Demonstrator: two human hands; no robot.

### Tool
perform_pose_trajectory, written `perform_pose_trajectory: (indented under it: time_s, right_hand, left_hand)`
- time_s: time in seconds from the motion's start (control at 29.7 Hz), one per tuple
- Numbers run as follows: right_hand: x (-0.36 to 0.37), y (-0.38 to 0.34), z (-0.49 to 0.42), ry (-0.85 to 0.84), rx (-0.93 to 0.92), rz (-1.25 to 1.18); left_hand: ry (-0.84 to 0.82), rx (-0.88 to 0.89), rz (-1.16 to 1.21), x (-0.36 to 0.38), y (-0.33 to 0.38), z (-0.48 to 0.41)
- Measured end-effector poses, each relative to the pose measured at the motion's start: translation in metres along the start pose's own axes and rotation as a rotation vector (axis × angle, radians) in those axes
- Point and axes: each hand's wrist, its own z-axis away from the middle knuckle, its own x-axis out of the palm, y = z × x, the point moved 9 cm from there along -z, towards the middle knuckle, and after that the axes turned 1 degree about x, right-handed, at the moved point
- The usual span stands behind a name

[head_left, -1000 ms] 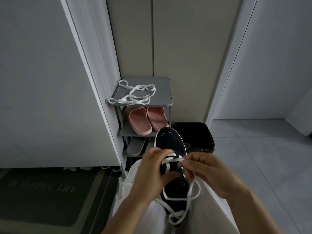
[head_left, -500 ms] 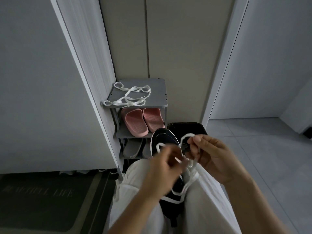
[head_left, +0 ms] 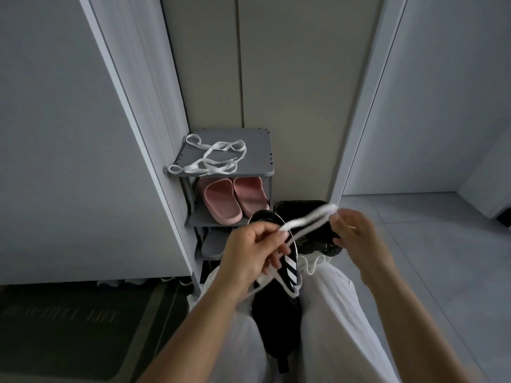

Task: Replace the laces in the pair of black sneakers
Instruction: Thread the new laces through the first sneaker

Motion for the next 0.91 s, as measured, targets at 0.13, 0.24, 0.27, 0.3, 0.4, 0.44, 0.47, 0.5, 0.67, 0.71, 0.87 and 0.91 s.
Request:
perform_pose_trajectory:
  time_s: [0.13,0.24,0.27,0.3,0.4,0.44,0.47,0.5,0.67,0.71,0.87,0.91]
  right_hand:
    - [0.020,-0.025,0.033,0.009,-0.266,0.150]
    - [0.056,-0.019,0.043,-0.202,-0.259,0.146]
    - [0.059,-0.018,0.043,-0.203,-0.261,0.144]
    - [0.059,-0.017,0.041,-0.196,-0.257,0.119]
    - [0.050,-0.020,0.036,-0.171,-0.229,-0.031]
    - [0.044,-0.021,0.035,-0.153,-0.227,-0.075]
    - [0.039,-0.023,0.033,-0.147,-0.222,-0.124]
    - [0.034,-0.024,0.031,-0.147,-0.209,-0.172]
    - [0.000,-0.019,0.017,-0.032,-0.131,-0.357]
    - [-0.004,-0.019,0.014,-0.029,-0.131,-0.390]
    - [-0.050,-0.009,-0.005,0.168,-0.089,-0.622]
    - [-0.063,-0.005,-0.008,0.218,-0.078,-0.653]
  left_hand:
    - [-0.077,-0.026,0.233,0.018,0.024,-0.014]
    - [-0.179,-0.035,0.271,0.036,0.039,-0.019]
    - [-0.207,-0.032,0.264,0.041,0.044,-0.019]
    - [-0.224,-0.021,0.258,0.045,0.050,-0.020]
    - [-0.205,0.066,0.219,0.039,0.061,-0.024]
    - [-0.204,0.075,0.191,0.036,0.059,-0.024]
    - [-0.227,0.054,0.168,0.036,0.053,-0.023]
    - [-0.273,0.008,0.166,0.040,0.043,-0.019]
    - [-0.352,-0.100,-0.072,0.038,-0.015,0.002]
    - [-0.367,-0.110,-0.111,0.037,-0.020,0.006]
    - [-0.413,-0.037,-0.558,0.008,-0.039,0.029]
    - [-0.429,-0.044,-0.627,-0.004,-0.044,0.035]
